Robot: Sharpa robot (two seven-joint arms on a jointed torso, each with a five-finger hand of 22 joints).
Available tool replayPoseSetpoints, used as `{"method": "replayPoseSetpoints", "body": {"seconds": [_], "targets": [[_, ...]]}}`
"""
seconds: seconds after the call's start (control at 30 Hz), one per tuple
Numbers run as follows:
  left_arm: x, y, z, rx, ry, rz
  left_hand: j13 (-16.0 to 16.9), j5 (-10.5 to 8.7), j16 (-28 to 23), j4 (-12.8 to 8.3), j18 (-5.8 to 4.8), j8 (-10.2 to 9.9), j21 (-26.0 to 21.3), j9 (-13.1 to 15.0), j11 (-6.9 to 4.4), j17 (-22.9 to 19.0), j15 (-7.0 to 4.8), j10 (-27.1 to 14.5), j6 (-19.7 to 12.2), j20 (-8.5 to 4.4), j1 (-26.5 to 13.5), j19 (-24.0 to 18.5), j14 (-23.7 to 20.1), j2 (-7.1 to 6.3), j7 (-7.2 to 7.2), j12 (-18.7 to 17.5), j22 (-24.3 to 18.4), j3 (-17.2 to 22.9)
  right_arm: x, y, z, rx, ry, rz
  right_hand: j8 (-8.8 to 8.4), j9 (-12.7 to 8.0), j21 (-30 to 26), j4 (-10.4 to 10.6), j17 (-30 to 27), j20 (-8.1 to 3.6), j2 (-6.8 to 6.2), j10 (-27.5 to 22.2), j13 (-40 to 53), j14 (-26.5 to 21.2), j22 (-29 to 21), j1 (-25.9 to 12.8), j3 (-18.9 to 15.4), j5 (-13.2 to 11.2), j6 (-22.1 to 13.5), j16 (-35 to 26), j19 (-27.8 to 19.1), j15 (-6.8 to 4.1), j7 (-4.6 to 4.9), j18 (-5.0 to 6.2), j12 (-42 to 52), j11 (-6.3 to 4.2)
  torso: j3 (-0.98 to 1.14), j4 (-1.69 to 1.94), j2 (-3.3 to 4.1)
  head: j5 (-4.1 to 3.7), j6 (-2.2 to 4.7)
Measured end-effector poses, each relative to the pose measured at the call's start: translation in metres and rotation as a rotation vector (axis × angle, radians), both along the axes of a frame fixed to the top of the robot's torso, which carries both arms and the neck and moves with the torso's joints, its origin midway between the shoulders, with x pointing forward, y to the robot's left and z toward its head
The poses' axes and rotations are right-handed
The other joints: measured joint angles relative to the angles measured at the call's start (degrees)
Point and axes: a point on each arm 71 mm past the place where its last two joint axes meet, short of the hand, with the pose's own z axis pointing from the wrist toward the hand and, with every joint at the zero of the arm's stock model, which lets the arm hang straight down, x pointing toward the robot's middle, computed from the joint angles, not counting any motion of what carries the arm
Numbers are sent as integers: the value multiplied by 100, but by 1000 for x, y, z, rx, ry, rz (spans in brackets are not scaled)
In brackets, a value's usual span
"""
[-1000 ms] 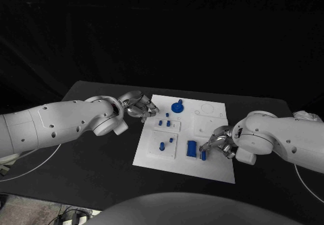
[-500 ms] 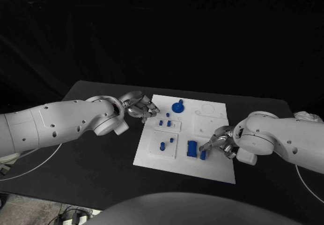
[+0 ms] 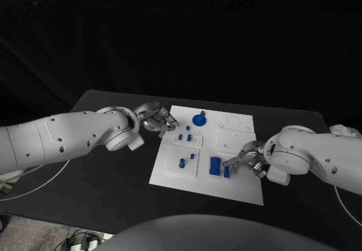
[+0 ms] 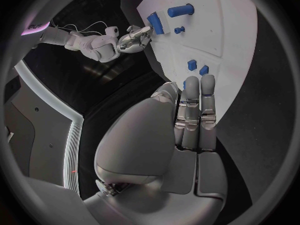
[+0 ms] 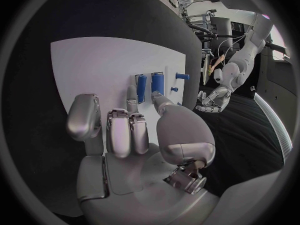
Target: Assemble the parts on the task board
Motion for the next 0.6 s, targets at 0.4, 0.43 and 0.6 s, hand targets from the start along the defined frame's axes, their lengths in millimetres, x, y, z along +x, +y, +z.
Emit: {"method": "replayPoseSetpoints", "body": {"seconds": [0.4,0.43,0.6], "targets": [[0,2,0,2,4,1,0,0,0,1,0,0,0,6,0,-8,0,0,0,0,0,0,0,0,0,0,0,31,-20,-15,12,53,-63,-27,66,202,190,73,-1,-23,-73,0,0,0,-1,35,-357,484,45,198,105,0,-15,0,0,0,3,2,4,32,0],[-1,2,0,2,4,2,0,0,0,1,0,0,0,6,-13,-10,0,13,0,0,0,0,0,0,0,0,0,31,-22,-16,13,65,-80,-27,95,258,267,-30,-1,-32,-66,0,0,0,-1,234,-302,897,-52,266,115,0,-16,0,0,0,3,1,4,41,0],[-1,5,0,0,0,4,1,0,0,-15,0,0,0,6,0,-14,0,42,0,0,0,0,0,0,0,0,0,47,-37,-22,19,126,-205,8,306,603,544,-544,-1,-9,-57,0,0,0,-1,1095,6,2623,-598,601,178,0,37,0,0,0,5,-5,2,69,0]]}}
